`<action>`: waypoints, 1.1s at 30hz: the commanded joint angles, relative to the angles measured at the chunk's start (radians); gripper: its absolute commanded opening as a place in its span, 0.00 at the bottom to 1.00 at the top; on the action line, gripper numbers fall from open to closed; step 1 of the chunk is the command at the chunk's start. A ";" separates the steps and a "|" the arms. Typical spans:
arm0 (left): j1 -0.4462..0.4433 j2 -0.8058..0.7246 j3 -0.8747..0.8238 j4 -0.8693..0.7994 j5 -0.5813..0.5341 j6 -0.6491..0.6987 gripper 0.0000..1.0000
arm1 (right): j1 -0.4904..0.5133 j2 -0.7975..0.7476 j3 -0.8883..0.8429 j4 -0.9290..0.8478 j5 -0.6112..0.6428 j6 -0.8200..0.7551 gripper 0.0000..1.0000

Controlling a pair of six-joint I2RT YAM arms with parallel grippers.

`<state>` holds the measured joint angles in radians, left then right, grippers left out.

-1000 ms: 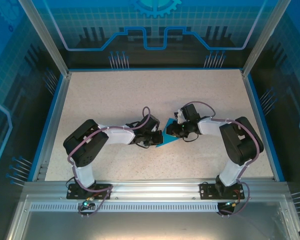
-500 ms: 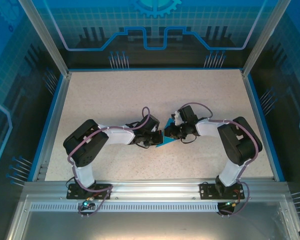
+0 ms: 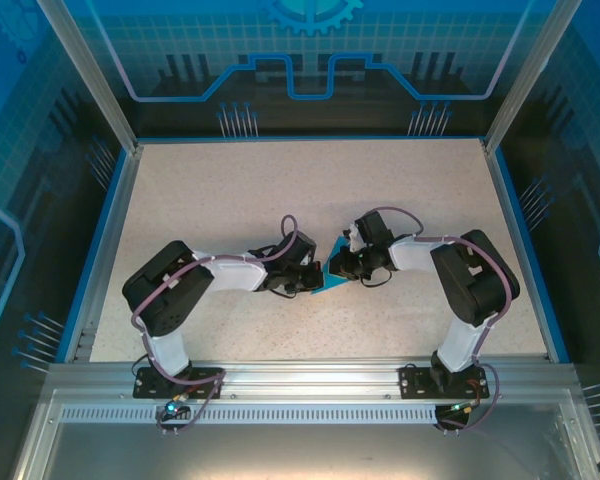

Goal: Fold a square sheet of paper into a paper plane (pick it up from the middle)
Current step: Fourth fold the wing at the center of the table.

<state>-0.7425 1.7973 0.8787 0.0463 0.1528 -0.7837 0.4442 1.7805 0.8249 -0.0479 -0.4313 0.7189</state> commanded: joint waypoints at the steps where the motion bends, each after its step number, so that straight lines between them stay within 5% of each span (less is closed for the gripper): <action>1: -0.001 -0.028 -0.035 -0.128 -0.066 0.004 0.07 | -0.013 0.058 -0.007 -0.064 0.087 0.008 0.13; 19: -0.005 -0.072 0.003 -0.037 0.133 -0.042 0.20 | -0.013 0.082 0.007 -0.067 0.078 0.013 0.13; 33: -0.005 -0.043 0.008 -0.083 0.034 -0.045 0.18 | -0.013 0.091 0.006 -0.073 0.080 0.013 0.13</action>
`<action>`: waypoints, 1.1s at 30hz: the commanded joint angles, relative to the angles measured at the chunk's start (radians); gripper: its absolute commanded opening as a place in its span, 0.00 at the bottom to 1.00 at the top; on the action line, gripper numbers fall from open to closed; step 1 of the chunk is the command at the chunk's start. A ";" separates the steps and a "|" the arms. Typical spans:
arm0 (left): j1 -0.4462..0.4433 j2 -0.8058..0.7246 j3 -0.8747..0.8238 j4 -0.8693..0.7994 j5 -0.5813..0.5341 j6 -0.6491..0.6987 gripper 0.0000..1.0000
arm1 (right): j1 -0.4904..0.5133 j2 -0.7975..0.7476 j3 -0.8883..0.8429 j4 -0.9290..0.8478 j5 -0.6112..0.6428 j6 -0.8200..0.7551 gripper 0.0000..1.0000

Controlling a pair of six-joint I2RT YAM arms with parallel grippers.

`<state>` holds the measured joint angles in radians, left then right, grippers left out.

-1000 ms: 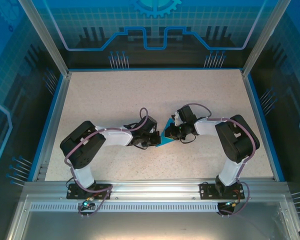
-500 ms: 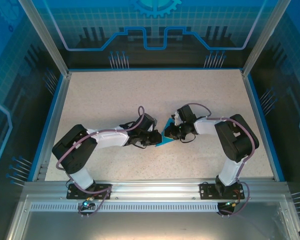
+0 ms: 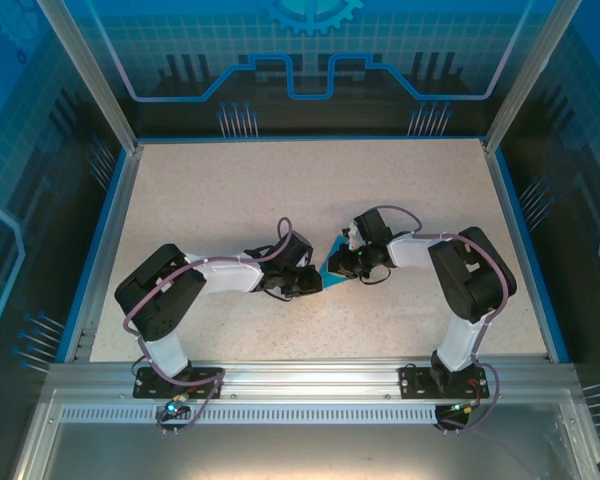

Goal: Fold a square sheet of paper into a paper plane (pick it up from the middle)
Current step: Fourth fold the wing at the center of the table.

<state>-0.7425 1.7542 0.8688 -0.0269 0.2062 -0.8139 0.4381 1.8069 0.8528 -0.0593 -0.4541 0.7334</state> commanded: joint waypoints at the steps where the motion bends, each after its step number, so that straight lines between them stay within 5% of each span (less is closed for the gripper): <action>1: -0.004 -0.009 0.013 0.006 -0.013 -0.017 0.18 | -0.010 0.065 -0.023 -0.061 0.103 -0.003 0.13; 33: 0.021 -0.007 -0.088 -0.008 -0.096 -0.088 0.08 | -0.016 0.071 -0.029 -0.079 0.129 -0.005 0.13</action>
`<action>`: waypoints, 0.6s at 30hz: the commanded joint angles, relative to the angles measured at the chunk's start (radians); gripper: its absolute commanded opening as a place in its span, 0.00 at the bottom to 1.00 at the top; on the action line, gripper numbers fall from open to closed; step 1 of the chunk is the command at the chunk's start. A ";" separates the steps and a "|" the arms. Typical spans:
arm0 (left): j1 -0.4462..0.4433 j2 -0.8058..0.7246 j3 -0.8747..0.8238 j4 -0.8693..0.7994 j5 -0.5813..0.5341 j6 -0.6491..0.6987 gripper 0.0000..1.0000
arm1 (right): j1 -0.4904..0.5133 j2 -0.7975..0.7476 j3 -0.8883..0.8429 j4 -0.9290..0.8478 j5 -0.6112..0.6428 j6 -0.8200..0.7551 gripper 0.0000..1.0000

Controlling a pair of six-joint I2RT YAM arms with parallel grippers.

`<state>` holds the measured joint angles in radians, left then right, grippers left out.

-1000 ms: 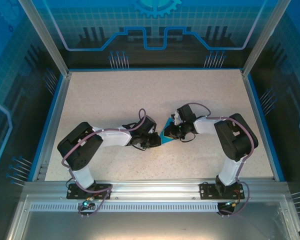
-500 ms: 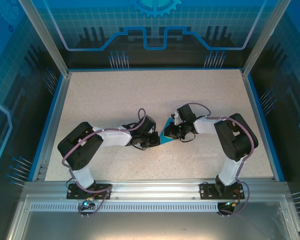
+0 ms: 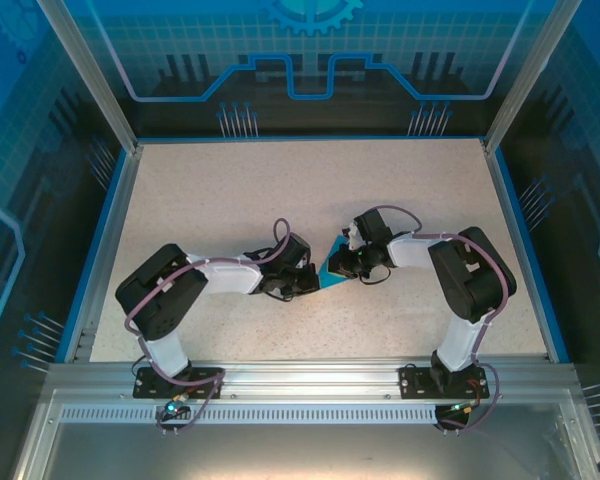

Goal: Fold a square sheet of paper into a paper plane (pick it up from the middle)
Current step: Fourth fold the wing at the center of the table.

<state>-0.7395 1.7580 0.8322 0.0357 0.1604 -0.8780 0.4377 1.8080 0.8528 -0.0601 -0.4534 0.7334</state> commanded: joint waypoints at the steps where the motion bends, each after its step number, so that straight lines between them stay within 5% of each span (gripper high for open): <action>1: 0.021 -0.019 -0.059 -0.072 -0.052 -0.026 0.08 | -0.015 0.068 -0.028 -0.079 0.129 -0.006 0.13; 18: 0.029 -0.174 -0.070 0.015 0.022 -0.021 0.10 | -0.017 0.068 -0.022 -0.080 0.122 -0.005 0.13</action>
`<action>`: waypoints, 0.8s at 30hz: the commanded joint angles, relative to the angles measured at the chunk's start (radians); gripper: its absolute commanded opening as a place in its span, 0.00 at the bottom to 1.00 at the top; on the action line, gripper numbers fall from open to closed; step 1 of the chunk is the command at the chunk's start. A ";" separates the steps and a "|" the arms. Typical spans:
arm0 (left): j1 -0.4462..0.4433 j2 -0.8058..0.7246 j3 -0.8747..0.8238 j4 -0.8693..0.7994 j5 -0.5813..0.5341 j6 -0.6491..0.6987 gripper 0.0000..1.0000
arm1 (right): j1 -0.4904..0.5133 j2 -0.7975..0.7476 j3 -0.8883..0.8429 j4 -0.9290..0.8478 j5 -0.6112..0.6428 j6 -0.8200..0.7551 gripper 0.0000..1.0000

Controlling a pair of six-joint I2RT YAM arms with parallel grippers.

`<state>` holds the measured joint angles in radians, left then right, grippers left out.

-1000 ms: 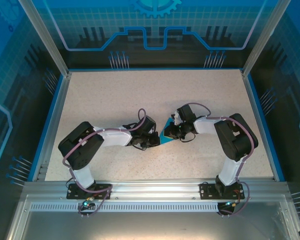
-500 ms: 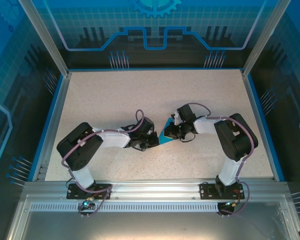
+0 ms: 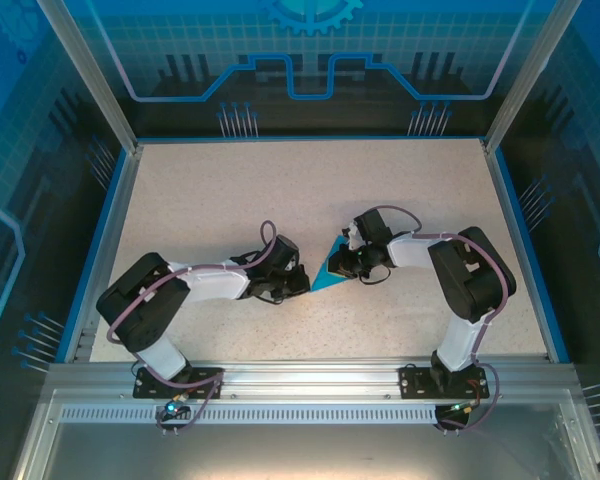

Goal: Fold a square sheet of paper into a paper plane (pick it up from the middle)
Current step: Fourth fold the wing at the center of the table.

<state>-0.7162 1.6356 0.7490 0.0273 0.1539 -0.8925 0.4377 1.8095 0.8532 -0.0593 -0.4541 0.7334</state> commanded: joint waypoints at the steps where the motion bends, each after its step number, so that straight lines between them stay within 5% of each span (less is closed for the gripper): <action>1: 0.006 -0.056 0.022 0.034 0.033 -0.003 0.10 | -0.018 0.068 -0.021 -0.079 0.121 -0.005 0.13; 24: 0.006 0.130 0.069 0.023 0.044 -0.014 0.04 | -0.017 0.064 -0.017 -0.063 0.095 -0.005 0.13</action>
<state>-0.7162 1.7500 0.7963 0.0944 0.2146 -0.9169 0.4316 1.8179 0.8597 -0.0612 -0.4717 0.7334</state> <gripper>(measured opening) 0.070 0.127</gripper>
